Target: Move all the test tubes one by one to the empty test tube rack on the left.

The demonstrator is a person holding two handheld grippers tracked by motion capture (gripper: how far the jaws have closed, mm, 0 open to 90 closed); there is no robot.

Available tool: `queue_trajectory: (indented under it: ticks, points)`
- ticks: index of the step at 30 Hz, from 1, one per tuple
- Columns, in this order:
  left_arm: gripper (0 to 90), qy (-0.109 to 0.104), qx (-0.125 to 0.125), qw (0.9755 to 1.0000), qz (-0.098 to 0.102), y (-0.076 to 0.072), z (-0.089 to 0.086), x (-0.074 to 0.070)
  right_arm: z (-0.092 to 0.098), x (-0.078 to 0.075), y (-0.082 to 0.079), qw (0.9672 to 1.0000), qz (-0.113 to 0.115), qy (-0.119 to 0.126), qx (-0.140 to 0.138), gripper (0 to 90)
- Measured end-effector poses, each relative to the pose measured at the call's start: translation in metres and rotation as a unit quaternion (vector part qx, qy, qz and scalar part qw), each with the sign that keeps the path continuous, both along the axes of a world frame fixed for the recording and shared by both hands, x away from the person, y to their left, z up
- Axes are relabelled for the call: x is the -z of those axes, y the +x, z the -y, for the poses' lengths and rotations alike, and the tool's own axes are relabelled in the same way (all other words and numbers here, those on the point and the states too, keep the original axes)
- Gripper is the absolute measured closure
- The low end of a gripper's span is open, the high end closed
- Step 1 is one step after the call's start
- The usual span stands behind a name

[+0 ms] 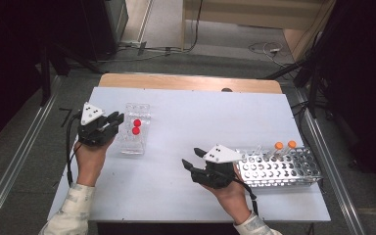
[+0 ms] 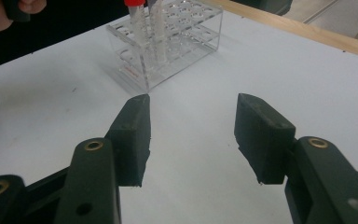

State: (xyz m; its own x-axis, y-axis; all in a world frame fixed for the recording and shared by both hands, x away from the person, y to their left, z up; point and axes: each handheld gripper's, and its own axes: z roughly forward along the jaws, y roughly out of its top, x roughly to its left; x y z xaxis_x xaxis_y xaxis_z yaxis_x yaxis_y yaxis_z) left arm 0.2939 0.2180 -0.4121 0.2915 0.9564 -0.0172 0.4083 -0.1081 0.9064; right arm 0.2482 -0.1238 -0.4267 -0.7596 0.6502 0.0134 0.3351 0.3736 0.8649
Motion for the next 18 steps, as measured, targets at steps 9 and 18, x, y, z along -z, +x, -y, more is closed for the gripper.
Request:
queue_trajectory:
  ticks: [9, 18]
  points:
    - [75.4, 0.008, -0.005, 0.9998, -0.019, -0.002, 0.002, 0.014, 0.0, 0.0, -0.001, 1.0, 0.001, 0.001, -0.001, 43.9]
    - [61.4, -0.022, -0.005, 0.9993, -0.029, -0.003, -0.002, 0.013, 0.003, -0.001, 0.0, 1.0, 0.0, 0.002, 0.002, 42.4]
